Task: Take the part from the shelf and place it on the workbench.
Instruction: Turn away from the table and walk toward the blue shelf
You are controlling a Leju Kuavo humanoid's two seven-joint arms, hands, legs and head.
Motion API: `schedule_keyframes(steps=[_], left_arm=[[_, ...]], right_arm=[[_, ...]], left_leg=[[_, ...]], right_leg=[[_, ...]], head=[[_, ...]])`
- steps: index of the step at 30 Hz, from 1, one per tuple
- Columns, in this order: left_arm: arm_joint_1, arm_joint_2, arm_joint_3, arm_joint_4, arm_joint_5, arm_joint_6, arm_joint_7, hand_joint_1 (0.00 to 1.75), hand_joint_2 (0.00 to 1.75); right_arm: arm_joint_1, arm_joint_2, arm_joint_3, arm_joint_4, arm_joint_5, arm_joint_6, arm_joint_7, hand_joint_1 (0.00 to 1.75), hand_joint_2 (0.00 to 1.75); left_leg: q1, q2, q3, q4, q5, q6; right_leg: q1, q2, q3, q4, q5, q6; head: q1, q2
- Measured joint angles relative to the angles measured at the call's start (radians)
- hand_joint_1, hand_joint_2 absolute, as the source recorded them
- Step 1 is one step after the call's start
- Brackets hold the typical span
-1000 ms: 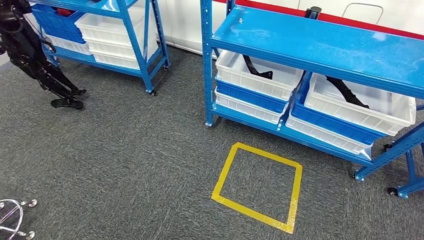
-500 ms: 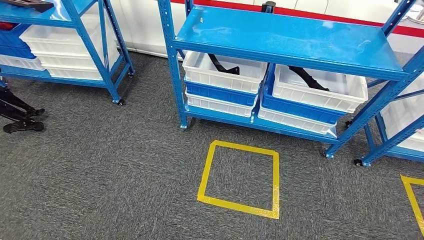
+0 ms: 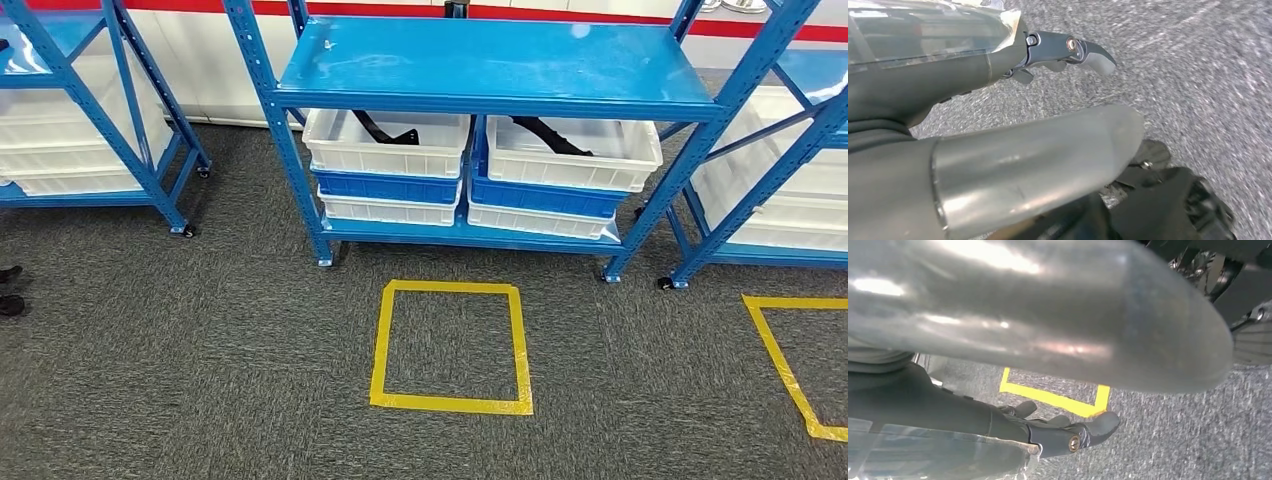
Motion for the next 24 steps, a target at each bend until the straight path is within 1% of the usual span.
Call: schedule_keyframes(steps=[1,2,3,4,5,6,7,8,9,10,11,12,13,15,16,17,19,20,21,24], left_arm=[[-0.002,0.0,0.0,0.0,0.0,0.0,0.0,0.0,0.0],[-0.002,0.0,0.0,0.0,-0.001,0.0,0.0,0.0,0.0],[-0.002,0.0,0.0,0.0,-0.001,0.0,0.001,0.0,0.0],[0.0,0.0,0.0,0.0,-0.001,0.0,0.002,0.0,0.0],[0.003,0.0,0.0,0.0,-0.001,0.0,0.003,0.0,0.0],[0.005,0.0,0.0,0.0,-0.001,0.0,0.004,0.0,0.0],[0.007,0.001,0.0,0.0,-0.001,0.0,0.005,0.0,0.0],[0.008,0.001,0.0,0.0,-0.001,0.0,0.005,0.0,0.0],[0.008,0.002,0.0,0.0,0.0,0.001,0.005,0.0,0.0],[0.008,0.002,0.0,0.0,0.0,0.002,0.005,0.0,0.0],[0.007,0.002,0.0,0.0,0.001,0.004,0.005,0.0,0.0],[0.007,0.001,0.0,0.0,0.002,0.007,0.004,0.0,0.0],[0.007,0.0,0.0,0.0,0.002,0.01,0.004,0.0,0.0],[0.007,-0.001,0.0,0.0,0.003,0.014,0.004,0.0,0.0],[0.007,-0.001,0.0,0.0,0.003,0.015,0.004,0.0,0.0],[0.007,-0.001,0.0,0.0,0.003,0.015,0.003,0.0,0.0],[0.007,0.0,0.001,0.0,0.004,0.015,0.001,0.0,0.87],[0.007,0.0,0.001,0.0,0.006,0.016,-0.002,0.0,1.31],[0.007,-0.001,0.001,0.0,0.008,0.016,-0.006,0.0,1.75],[0.007,-0.001,0.001,0.0,0.019,0.02,-0.017,0.0,1.75]], right_arm=[[0.0,0.0,0.0,0.0,0.0,-0.001,0.0,0.0,0.0],[-0.001,0.0,0.0,0.0,0.0,-0.004,-0.001,0.0,0.0],[-0.001,0.0,0.0,0.0,0.0,-0.008,-0.002,0.0,0.0],[-0.002,0.0,0.0,0.0,0.001,-0.013,-0.004,0.0,0.0],[-0.002,0.0,0.0,0.0,0.003,-0.016,-0.007,0.0,0.0],[-0.001,0.001,0.001,0.0,0.005,-0.017,-0.01,0.0,0.0],[-0.001,0.001,0.002,0.0,0.007,-0.018,-0.013,0.0,0.0],[-0.001,0.001,0.003,0.0,0.009,-0.018,-0.015,0.0,0.0],[0.0,0.002,0.004,0.0,0.01,-0.02,-0.018,0.0,0.0],[-0.001,0.002,0.006,0.0,0.01,-0.023,-0.019,0.0,0.0],[-0.001,0.002,0.007,0.0,0.011,-0.027,-0.021,0.0,0.0],[-0.002,0.001,0.007,0.0,0.013,-0.031,-0.022,0.0,0.0],[-0.001,0.0,0.008,0.0,0.014,-0.035,-0.022,0.0,0.0],[0.0,0.0,0.01,0.0,0.016,-0.037,-0.023,0.0,0.0],[0.001,0.0,0.012,0.0,0.017,-0.037,-0.023,0.0,0.0],[0.001,0.0,0.014,0.0,0.019,-0.037,-0.023,0.0,0.44],[0.001,0.0,0.017,0.0,0.021,-0.037,-0.024,0.0,1.31],[0.001,0.0,0.017,0.0,0.022,-0.037,-0.025,0.0,1.75],[0.001,-0.001,0.018,0.0,0.023,-0.038,-0.026,0.0,1.75],[0.001,-0.001,0.021,0.0,0.026,-0.046,-0.03,0.0,1.75]], left_leg=[[0.003,-0.021,-0.005,0.018,-0.014,-0.005],[0.005,-0.049,-0.021,0.057,-0.04,-0.01],[0.006,-0.077,-0.046,0.111,-0.07,-0.013],[0.007,-0.092,-0.08,0.178,-0.103,-0.014],[0.007,-0.098,-0.112,0.236,-0.123,-0.015],[0.008,-0.1,-0.133,0.266,-0.124,-0.017],[0.01,-0.101,-0.139,0.263,-0.105,-0.019],[0.013,-0.101,-0.126,0.222,-0.069,-0.021],[0.018,-0.102,-0.1,0.155,-0.027,-0.023],[0.02,-0.104,-0.074,0.091,0.004,-0.024],[0.021,-0.107,-0.055,0.044,0.022,-0.021],[0.02,-0.11,-0.044,0.017,0.028,-0.018],[0.017,-0.112,-0.043,0.011,0.026,-0.014],[0.013,-0.112,-0.043,0.009,0.028,-0.008],[0.009,-0.112,-0.044,0.009,0.029,-0.005],[0.006,-0.112,-0.045,0.01,0.029,-0.001],[0.003,-0.112,-0.045,0.01,0.03,0.004],[0.003,-0.111,-0.045,0.01,0.029,0.005],[0.002,-0.111,-0.045,0.01,0.029,0.006],[0.002,-0.112,-0.046,0.011,0.028,0.007]], right_leg=[[-0.005,0.009,0.004,-0.002,0.002,-0.008],[-0.011,0.017,0.007,-0.005,0.004,-0.015],[-0.012,0.024,0.006,-0.005,0.004,-0.021],[-0.011,0.031,0.006,-0.005,0.004,-0.026],[-0.009,0.039,0.006,-0.005,0.004,-0.028],[-0.008,0.046,0.007,-0.004,0.004,-0.029],[-0.009,0.054,0.008,-0.004,0.003,-0.029],[-0.01,0.06,0.01,-0.003,0.003,-0.028],[-0.01,0.065,0.012,-0.001,0.001,-0.025],[-0.008,0.069,0.012,0.002,-0.002,-0.02],[-0.005,0.072,0.011,0.004,-0.005,-0.014],[-0.001,0.074,0.008,0.006,-0.008,-0.01],[0.003,0.075,0.005,0.006,-0.011,-0.009],[0.004,0.075,0.002,0.003,-0.012,-0.012],[0.003,0.075,0.003,0.001,-0.011,-0.012],[0.001,0.075,0.003,-0.001,-0.009,-0.008],[-0.001,0.075,0.005,-0.005,-0.005,-0.001],[-0.002,0.075,0.006,-0.006,-0.005,0.001],[-0.002,0.075,0.007,-0.007,-0.004,0.002],[-0.002,0.075,0.013,-0.008,-0.003,0.005]], head=[[-0.002,0.0],[-0.003,0.0],[-0.005,0.0],[-0.006,0.0],[-0.006,0.0],[-0.006,0.0],[-0.006,0.0],[-0.006,0.0],[-0.006,0.0],[-0.007,0.0],[-0.006,0.0],[-0.005,0.0],[-0.004,0.0],[-0.001,0.0],[-0.001,0.0],[0.0,0.0],[-0.001,0.0],[-0.001,0.0],[-0.001,0.0],[-0.001,0.0]])
